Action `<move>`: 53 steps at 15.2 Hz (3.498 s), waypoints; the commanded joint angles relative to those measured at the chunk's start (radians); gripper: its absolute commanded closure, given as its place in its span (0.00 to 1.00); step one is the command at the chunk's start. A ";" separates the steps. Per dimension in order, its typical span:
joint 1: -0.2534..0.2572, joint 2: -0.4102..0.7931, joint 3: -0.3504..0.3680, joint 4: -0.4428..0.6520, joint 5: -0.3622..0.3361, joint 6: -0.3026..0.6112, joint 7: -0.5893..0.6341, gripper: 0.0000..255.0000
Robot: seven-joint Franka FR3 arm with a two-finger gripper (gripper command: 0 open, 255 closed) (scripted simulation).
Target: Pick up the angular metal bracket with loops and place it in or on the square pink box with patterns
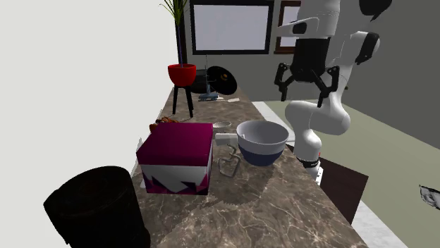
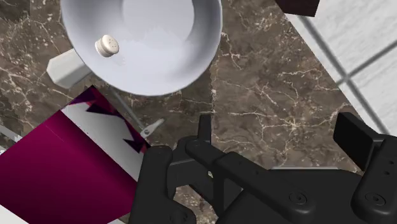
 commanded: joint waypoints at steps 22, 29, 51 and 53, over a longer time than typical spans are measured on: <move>-0.015 0.237 -0.194 -0.300 -0.237 0.703 -0.399 0.00; -0.017 0.268 -0.200 -0.325 -0.242 0.758 -0.398 0.00; -0.010 0.432 -0.121 -0.143 -0.291 0.558 -0.348 0.00; -0.013 0.443 -0.124 -0.161 -0.295 0.587 -0.346 0.00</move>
